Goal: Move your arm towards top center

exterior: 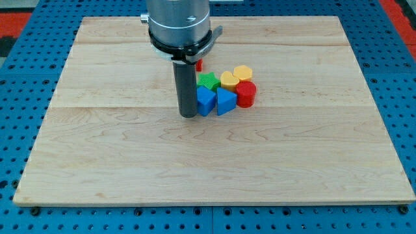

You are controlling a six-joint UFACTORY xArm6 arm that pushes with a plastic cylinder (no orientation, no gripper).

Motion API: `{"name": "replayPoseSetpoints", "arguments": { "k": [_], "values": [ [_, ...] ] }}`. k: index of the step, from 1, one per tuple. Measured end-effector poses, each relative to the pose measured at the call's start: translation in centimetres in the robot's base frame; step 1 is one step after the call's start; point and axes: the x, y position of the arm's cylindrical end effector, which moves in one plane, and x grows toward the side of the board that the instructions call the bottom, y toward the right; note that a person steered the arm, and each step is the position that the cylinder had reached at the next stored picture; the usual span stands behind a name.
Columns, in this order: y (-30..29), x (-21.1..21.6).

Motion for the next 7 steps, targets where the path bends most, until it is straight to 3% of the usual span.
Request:
{"name": "replayPoseSetpoints", "arguments": {
  "k": [1,2,3,4,5,6,7],
  "values": [
    [0.0,2.6],
    [-8.2,0.7],
    [-12.8,-9.5],
    [-10.1,-16.7],
    [-2.6,-13.3],
    [0.7,-11.6],
    [0.9,-14.0]
  ]
}}
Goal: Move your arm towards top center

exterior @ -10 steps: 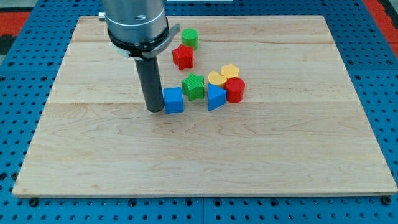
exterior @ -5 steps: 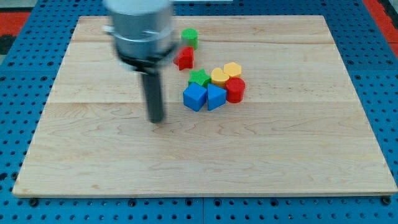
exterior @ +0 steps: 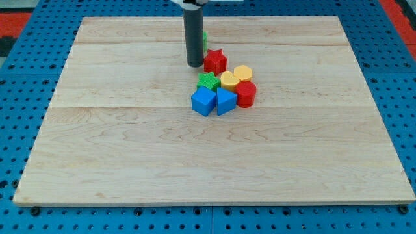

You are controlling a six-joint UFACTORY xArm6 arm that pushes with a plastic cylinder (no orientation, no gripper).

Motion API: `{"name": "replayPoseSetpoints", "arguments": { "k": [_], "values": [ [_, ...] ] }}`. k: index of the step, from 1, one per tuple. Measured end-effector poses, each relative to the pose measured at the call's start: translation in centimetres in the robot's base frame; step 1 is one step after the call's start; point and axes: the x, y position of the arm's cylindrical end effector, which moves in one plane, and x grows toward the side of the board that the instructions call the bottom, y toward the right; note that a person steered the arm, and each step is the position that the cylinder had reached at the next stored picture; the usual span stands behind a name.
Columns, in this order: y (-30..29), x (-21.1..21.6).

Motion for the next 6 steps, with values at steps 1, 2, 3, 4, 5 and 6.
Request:
{"name": "replayPoseSetpoints", "arguments": {
  "k": [1,2,3,4,5,6],
  "values": [
    [4.1,-1.1],
    [7.7,1.6],
    [8.3,3.1],
    [8.4,-0.5],
    [11.3,-6.9],
    [6.6,-12.4]
  ]
}}
